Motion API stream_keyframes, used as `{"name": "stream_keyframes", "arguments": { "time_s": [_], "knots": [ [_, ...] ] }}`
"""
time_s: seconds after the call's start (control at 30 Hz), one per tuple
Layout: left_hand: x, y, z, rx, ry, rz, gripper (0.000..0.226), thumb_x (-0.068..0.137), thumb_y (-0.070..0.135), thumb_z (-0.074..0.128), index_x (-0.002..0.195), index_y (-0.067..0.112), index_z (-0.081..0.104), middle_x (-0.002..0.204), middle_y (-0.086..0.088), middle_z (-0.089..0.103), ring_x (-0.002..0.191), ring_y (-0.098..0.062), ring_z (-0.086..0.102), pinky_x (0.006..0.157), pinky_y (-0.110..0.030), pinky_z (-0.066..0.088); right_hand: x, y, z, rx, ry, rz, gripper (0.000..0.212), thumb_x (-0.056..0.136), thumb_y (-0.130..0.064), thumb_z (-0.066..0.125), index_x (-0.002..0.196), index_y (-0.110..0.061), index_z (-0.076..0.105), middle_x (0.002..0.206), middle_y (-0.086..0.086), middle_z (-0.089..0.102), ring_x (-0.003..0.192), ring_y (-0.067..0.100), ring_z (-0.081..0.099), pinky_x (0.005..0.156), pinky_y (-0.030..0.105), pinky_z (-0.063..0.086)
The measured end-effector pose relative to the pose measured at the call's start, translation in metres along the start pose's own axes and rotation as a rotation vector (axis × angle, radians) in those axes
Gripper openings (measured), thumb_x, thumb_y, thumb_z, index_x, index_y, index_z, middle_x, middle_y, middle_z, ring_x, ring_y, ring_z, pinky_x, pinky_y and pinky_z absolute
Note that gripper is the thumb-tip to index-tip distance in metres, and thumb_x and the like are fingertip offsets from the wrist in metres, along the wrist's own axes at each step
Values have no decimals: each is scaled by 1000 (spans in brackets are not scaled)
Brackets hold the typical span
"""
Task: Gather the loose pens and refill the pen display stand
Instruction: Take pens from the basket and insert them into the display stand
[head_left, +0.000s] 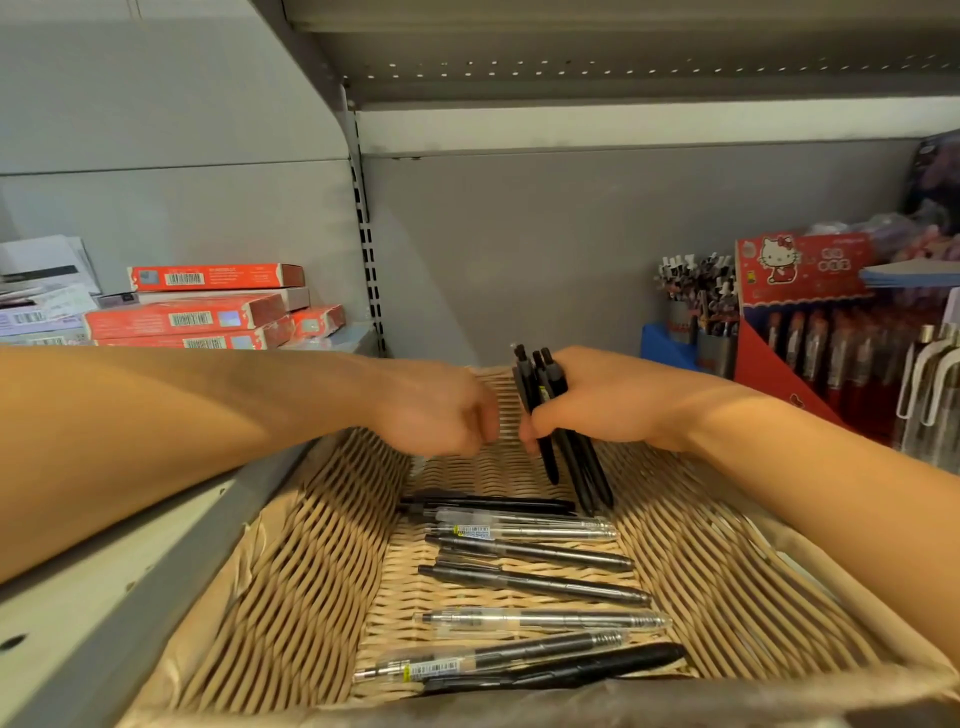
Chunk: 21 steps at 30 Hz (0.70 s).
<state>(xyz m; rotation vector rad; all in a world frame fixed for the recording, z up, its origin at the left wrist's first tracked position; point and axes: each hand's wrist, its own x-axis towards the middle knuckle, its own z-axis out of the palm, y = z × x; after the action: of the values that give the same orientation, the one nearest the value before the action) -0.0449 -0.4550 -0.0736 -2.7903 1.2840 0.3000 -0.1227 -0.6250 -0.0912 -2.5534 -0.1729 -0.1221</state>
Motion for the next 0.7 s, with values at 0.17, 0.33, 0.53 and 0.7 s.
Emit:
{"name": "stream_keyframes", "arguments": {
  "time_s": [0.17, 0.33, 0.53, 0.7],
  "knots": [
    [-2, 9, 10, 285, -344, -21, 48, 104, 37, 48, 149, 22, 43, 144, 2, 52, 109, -6, 43, 90, -24, 32, -2, -1, 2, -88, -65, -9, 23, 80, -25, 78, 99, -20, 67, 92, 3, 74, 85, 20, 70, 70, 30, 52],
    [1, 8, 12, 261, -352, -42, 32, 104, 31, 47, 130, 14, 55, 97, 10, 54, 80, -2, 46, 65, -19, 34, -3, -2, 1, -133, -111, -8, 22, 78, -28, 78, 96, -27, 65, 90, -2, 73, 83, 16, 69, 76, 35, 54],
    [2, 3, 10, 189, -322, 1, 27, 99, 29, 59, 123, 18, 55, 87, 11, 55, 75, -4, 50, 67, -22, 42, -5, -3, 1, -131, -104, -12, 22, 82, -29, 75, 98, -19, 64, 93, 3, 73, 86, 22, 69, 84, 42, 54],
    [0, 3, 9, 64, -381, 23, 36, 96, 29, 64, 130, 19, 56, 91, 13, 59, 81, -6, 58, 81, -29, 54, -4, -4, 1, -152, -82, -8, 20, 84, -32, 73, 101, -28, 65, 99, -1, 73, 94, 21, 69, 93, 49, 53]
  ]
}}
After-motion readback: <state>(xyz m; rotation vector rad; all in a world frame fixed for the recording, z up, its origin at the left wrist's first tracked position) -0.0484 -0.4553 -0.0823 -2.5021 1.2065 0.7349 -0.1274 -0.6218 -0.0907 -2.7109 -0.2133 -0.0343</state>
